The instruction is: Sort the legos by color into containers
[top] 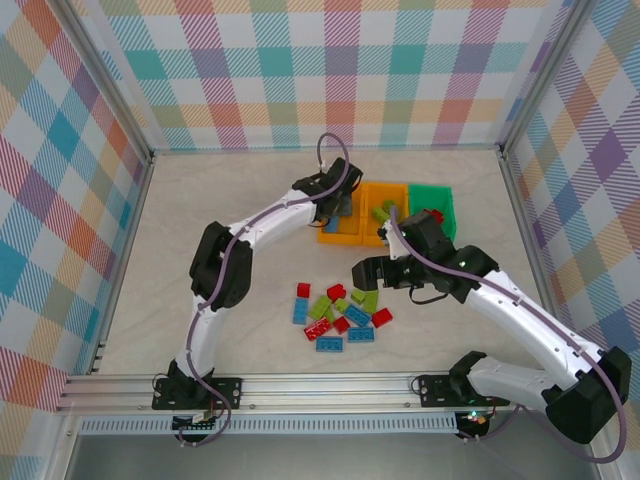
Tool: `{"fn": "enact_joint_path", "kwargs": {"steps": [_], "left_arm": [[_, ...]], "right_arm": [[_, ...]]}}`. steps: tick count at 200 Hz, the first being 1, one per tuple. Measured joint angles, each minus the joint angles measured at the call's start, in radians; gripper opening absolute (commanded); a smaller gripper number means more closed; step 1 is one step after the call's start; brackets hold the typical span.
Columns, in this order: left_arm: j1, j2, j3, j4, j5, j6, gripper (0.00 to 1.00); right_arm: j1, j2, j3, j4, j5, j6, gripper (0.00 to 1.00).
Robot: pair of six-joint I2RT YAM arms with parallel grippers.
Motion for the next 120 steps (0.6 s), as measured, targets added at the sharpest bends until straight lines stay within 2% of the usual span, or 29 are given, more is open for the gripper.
{"fn": "enact_joint_path", "kwargs": {"steps": [24,47,67,85,92,120], "left_arm": [[-0.004,-0.083,-0.04,0.003,0.024,0.011,0.47],[-0.023,-0.284,-0.18,0.021,0.047,0.034,0.46],[-0.074,-0.519,-0.34,0.066,0.08,0.096,0.45],[-0.146,-0.759,-0.49,0.098,0.125,0.192,0.46],[-0.173,-0.843,-0.537,0.097,0.146,0.232,0.49],[-0.23,-1.126,-0.68,0.027,0.275,0.43,0.74]], "right_arm": [[0.0,0.016,-0.001,0.008,0.029,0.005,0.87],[0.0,0.044,-0.009,0.013,0.082,0.024,0.86],[0.0,0.101,-0.025,0.027,0.093,0.029,0.78],[0.003,0.179,-0.04,0.04,0.093,0.021,0.66],[0.006,0.208,-0.042,0.045,0.093,0.011,0.64],[0.041,0.352,-0.044,0.055,0.107,-0.033,0.63]]}}
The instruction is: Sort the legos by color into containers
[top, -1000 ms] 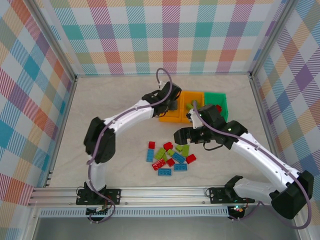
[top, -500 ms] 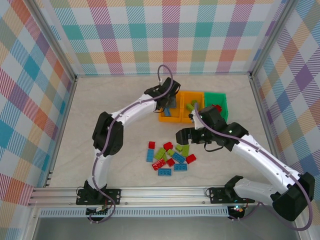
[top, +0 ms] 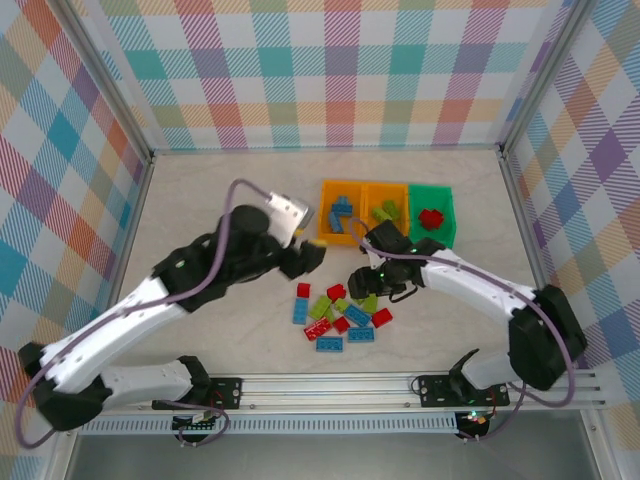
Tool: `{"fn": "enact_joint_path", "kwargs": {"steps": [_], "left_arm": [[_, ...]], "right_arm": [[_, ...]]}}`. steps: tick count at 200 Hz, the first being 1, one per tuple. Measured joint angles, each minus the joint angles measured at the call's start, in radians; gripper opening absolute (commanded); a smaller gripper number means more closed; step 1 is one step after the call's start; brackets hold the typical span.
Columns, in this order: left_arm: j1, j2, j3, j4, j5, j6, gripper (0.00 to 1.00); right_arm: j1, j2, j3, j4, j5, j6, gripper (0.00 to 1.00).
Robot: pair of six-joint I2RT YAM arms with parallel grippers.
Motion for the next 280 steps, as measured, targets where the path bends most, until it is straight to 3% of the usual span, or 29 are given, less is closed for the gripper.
{"fn": "enact_joint_path", "kwargs": {"steps": [40,86,133,163,235,280], "left_arm": [[-0.055,-0.259,-0.248,-0.138,0.134,0.261,0.91],[-0.066,-0.306,-0.466,-0.127,0.156,0.374,0.95],[-0.072,-0.29,-0.476,-0.076,0.125,0.422,0.98],[-0.108,-0.28,-0.476,-0.076,0.099,0.434,0.99],[-0.118,-0.405,-0.504,-0.106,0.037,0.479,1.0],[-0.118,-0.447,-0.515,-0.099,-0.086,0.478,1.0]], "right_arm": [[0.048,0.153,0.011,-0.006,0.047,-0.044,0.51],[0.065,0.204,0.088,-0.016,0.108,-0.081,0.46],[0.07,0.283,0.134,-0.026,0.165,-0.115,0.38],[0.07,0.315,0.143,-0.032,0.182,-0.13,0.24],[0.053,0.196,0.171,-0.031,0.316,-0.118,0.21],[-0.139,0.182,0.327,0.075,0.442,-0.114,0.24]]}}
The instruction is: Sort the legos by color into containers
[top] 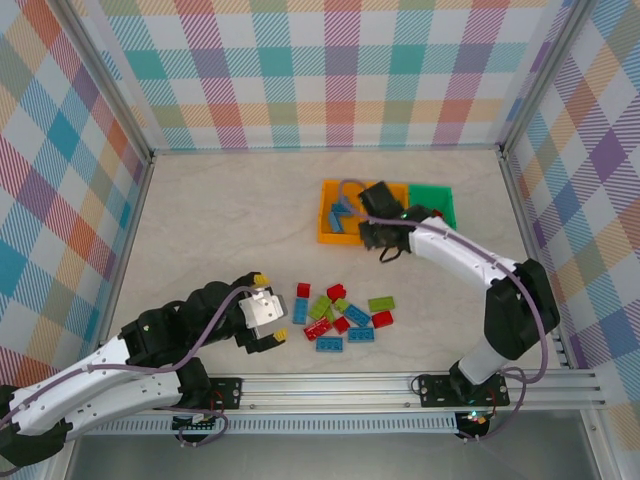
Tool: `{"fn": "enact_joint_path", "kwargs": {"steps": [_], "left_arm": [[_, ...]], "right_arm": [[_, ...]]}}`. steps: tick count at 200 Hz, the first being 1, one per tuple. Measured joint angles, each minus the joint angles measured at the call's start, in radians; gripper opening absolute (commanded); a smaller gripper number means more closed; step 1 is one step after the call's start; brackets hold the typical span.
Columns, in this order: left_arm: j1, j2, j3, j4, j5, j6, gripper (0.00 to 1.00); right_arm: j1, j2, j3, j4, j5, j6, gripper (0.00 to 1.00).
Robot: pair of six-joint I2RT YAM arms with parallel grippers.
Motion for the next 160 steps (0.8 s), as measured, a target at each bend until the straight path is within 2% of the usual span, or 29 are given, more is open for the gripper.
{"fn": "enact_joint_path", "kwargs": {"steps": [33,59,82,104,121,160], "left_arm": [[0.0,0.005,-0.009,-0.001,-0.025,-0.003,1.0],[0.0,0.014,-0.01,-0.001,-0.041,-0.008,1.0],[0.0,0.027,-0.011,-0.001,-0.063,-0.017,1.0],[0.0,0.046,-0.017,-0.001,-0.083,-0.026,1.0],[0.0,0.063,-0.018,-0.001,-0.1,-0.034,1.0],[0.032,0.093,-0.018,0.008,-0.123,-0.142,1.0]], "right_arm": [[-0.123,0.154,0.151,0.048,0.036,0.003,0.31],[-0.132,0.26,0.229,0.042,0.032,0.003,0.46],[-0.131,0.275,0.257,0.016,0.025,0.003,0.48],[-0.129,0.238,0.263,0.003,0.006,0.011,0.49],[-0.121,0.167,0.227,0.008,-0.02,0.014,0.57],[-0.04,-0.135,-0.023,0.031,-0.16,0.031,0.76]]}}
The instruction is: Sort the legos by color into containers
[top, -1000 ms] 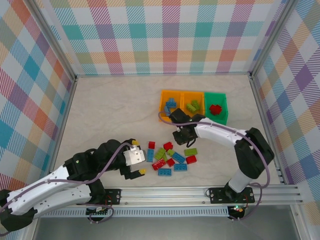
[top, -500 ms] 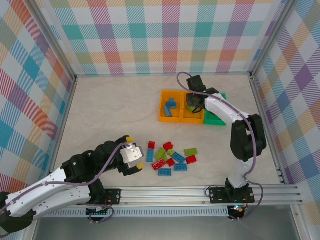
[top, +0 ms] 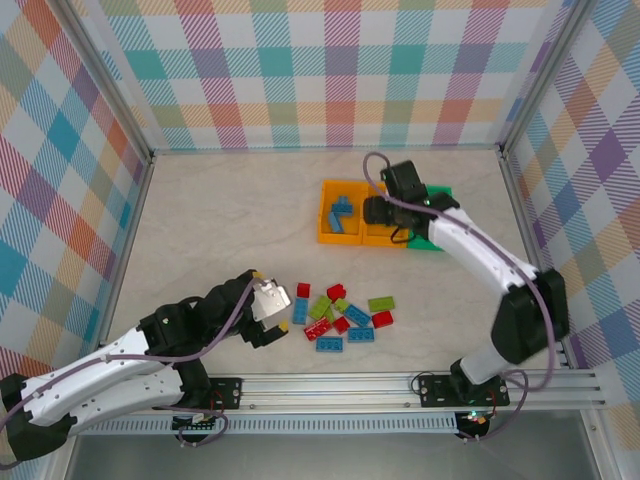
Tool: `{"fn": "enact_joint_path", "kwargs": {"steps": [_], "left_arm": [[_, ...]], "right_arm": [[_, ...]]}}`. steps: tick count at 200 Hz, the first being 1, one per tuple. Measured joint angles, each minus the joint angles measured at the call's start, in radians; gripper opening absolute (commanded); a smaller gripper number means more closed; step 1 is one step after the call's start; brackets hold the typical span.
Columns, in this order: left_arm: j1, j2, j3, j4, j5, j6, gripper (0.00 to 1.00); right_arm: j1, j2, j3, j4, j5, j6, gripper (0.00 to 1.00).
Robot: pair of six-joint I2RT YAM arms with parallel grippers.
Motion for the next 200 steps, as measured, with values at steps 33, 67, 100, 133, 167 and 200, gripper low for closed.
{"fn": "enact_joint_path", "kwargs": {"steps": [33,67,100,133,167,200], "left_arm": [[0.068,0.051,0.037,0.048,-0.045,-0.227,1.0],[0.071,0.132,0.056,0.144,-0.087,-0.499,1.0],[0.075,0.156,0.05,0.149,-0.164,-0.713,1.0],[0.076,0.11,0.042,0.097,-0.177,-0.763,1.0],[0.076,-0.005,-0.006,0.107,0.014,-0.655,1.0],[0.076,-0.002,-0.02,0.118,0.143,-0.579,1.0]], "right_arm": [[0.048,-0.193,-0.191,0.011,-0.235,0.03,0.83],[0.08,-0.249,-0.25,0.025,-0.423,0.07,0.91],[0.251,-0.201,-0.264,0.013,-0.393,0.09,0.91],[0.302,-0.031,-0.262,0.007,-0.274,0.093,0.88],[0.308,0.144,-0.229,0.029,-0.212,0.101,0.74],[0.309,0.232,-0.196,0.057,-0.202,0.116,0.68]]}}
